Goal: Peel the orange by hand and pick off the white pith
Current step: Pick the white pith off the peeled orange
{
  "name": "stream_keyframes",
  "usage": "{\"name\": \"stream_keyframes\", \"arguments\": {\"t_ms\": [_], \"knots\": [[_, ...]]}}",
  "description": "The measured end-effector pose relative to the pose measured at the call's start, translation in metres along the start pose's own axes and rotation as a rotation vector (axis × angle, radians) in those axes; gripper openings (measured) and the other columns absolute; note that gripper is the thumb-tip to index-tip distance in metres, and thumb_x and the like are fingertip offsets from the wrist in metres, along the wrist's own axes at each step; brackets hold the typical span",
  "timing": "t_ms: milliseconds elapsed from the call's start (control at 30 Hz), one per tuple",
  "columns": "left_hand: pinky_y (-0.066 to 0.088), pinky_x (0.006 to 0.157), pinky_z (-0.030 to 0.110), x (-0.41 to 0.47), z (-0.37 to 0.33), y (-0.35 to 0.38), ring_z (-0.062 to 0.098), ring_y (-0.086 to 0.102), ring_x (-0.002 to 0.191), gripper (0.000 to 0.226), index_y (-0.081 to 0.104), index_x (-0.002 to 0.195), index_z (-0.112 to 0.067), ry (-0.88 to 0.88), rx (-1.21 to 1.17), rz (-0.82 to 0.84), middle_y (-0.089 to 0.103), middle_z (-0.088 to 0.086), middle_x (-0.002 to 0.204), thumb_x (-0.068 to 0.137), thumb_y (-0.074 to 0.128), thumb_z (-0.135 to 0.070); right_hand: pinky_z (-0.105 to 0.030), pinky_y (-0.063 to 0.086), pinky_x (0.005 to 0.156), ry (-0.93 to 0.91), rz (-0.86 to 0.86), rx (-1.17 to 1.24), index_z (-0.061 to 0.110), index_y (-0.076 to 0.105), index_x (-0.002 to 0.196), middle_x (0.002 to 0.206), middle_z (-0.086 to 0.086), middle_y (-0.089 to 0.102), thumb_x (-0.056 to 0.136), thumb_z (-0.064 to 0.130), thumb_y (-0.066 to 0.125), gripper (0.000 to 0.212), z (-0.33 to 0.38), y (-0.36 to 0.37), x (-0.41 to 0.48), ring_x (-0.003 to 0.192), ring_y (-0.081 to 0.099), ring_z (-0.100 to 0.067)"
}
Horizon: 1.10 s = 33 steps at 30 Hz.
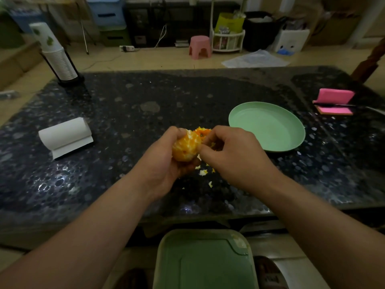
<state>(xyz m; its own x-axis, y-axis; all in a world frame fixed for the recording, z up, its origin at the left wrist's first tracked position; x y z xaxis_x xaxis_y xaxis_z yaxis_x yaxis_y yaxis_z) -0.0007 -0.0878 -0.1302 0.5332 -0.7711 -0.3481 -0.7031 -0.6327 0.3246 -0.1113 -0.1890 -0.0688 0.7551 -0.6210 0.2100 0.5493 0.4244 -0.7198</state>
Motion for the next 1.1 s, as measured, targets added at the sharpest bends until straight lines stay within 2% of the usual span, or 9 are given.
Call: {"name": "stream_keyframes", "arguments": {"t_ms": [67,167,200,267,400,533,633,967,1100], "knots": [[0.056,0.083,0.042,0.001,0.0,-0.002,0.023,0.067,0.086,0.026,0.067,0.111,-0.015,0.033,0.053,-0.02,0.074,0.014,0.109,0.099,0.054,-0.034,-0.034,0.058,0.065,-0.013,-0.008,-0.032,0.031,0.069,0.081,0.069,0.012,0.067,0.087,0.039,0.073,0.011,0.002,0.0,-0.001,0.068,0.064,-0.003],[0.059,0.083,0.047,0.001,0.0,-0.001,0.025,0.072,0.089,0.052,0.062,0.127,-0.007,0.061,0.113,-0.03,0.073,0.02,0.119,0.087,0.061,-0.041,-0.037,0.056,0.062,-0.054,-0.034,-0.092,0.027,0.066,0.077,0.068,0.008,0.066,0.087,0.039,0.074,0.018,0.005,0.001,-0.002,0.065,0.062,-0.007],[0.06,0.081,0.047,0.001,0.0,0.0,0.025,0.072,0.088,0.054,0.061,0.128,-0.005,0.068,0.117,-0.026,0.073,0.021,0.118,0.087,0.06,-0.04,-0.038,0.055,0.061,-0.066,-0.044,-0.102,0.026,0.065,0.075,0.067,0.007,0.065,0.087,0.039,0.074,0.02,0.006,0.001,-0.003,0.064,0.061,-0.008],[0.06,0.078,0.044,0.0,0.0,0.001,0.024,0.072,0.087,0.047,0.061,0.128,-0.005,0.077,0.12,-0.021,0.073,0.02,0.115,0.094,0.057,-0.037,-0.038,0.054,0.059,-0.073,-0.054,-0.092,0.024,0.064,0.073,0.066,0.006,0.064,0.086,0.037,0.075,0.021,0.006,0.0,-0.003,0.062,0.06,-0.009],[0.058,0.083,0.045,0.0,-0.001,0.001,0.025,0.069,0.089,0.04,0.063,0.125,-0.006,0.068,0.132,-0.008,0.073,0.017,0.111,0.098,0.056,-0.035,-0.033,0.049,0.055,-0.062,-0.039,-0.055,0.024,0.062,0.072,0.063,0.007,0.062,0.084,0.036,0.074,0.021,0.003,-0.001,-0.004,0.061,0.058,-0.008],[0.054,0.083,0.045,-0.001,-0.002,0.002,0.024,0.068,0.081,0.033,0.064,0.122,-0.007,0.045,0.119,0.004,0.073,0.015,0.105,0.103,0.052,-0.031,-0.03,0.046,0.054,-0.062,0.011,-0.005,0.026,0.063,0.074,0.064,0.007,0.063,0.086,0.036,0.071,0.017,0.002,-0.002,-0.005,0.062,0.059,-0.009],[0.055,0.08,0.042,-0.002,-0.002,0.001,0.022,0.067,0.079,0.03,0.066,0.118,-0.011,0.03,0.113,0.005,0.073,0.013,0.103,0.103,0.052,-0.032,-0.032,0.05,0.057,-0.069,0.044,-0.002,0.028,0.065,0.079,0.066,0.008,0.065,0.09,0.036,0.069,0.015,0.002,-0.001,-0.004,0.063,0.06,-0.008],[0.057,0.079,0.043,0.0,-0.001,-0.001,0.025,0.068,0.082,0.036,0.064,0.124,-0.007,0.037,0.147,-0.017,0.071,0.02,0.112,0.101,0.055,-0.033,-0.031,0.05,0.06,-0.098,0.064,-0.118,0.029,0.068,0.087,0.073,0.01,0.064,0.095,0.041,0.067,0.014,0.005,-0.002,-0.005,0.067,0.059,-0.006],[0.061,0.085,0.047,-0.001,-0.002,-0.002,0.025,0.07,0.088,0.036,0.064,0.118,-0.009,0.075,0.18,-0.038,0.071,0.018,0.114,0.095,0.06,-0.037,-0.036,0.046,0.059,-0.187,0.035,-0.3,0.027,0.062,0.086,0.077,0.008,0.06,0.096,0.045,0.06,0.022,0.018,0.0,-0.008,0.069,0.056,-0.012]]}}
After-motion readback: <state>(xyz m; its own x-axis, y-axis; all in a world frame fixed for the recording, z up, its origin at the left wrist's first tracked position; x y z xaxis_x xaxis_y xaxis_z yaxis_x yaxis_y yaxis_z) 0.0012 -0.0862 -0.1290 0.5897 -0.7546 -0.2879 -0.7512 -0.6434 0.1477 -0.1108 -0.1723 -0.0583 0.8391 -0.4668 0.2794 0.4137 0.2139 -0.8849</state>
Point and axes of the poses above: each hand's wrist, its own x-axis towards the middle knuckle, its own y-axis out of the palm, z = x × y, the point moved 9 cm from there along x, towards the middle knuckle
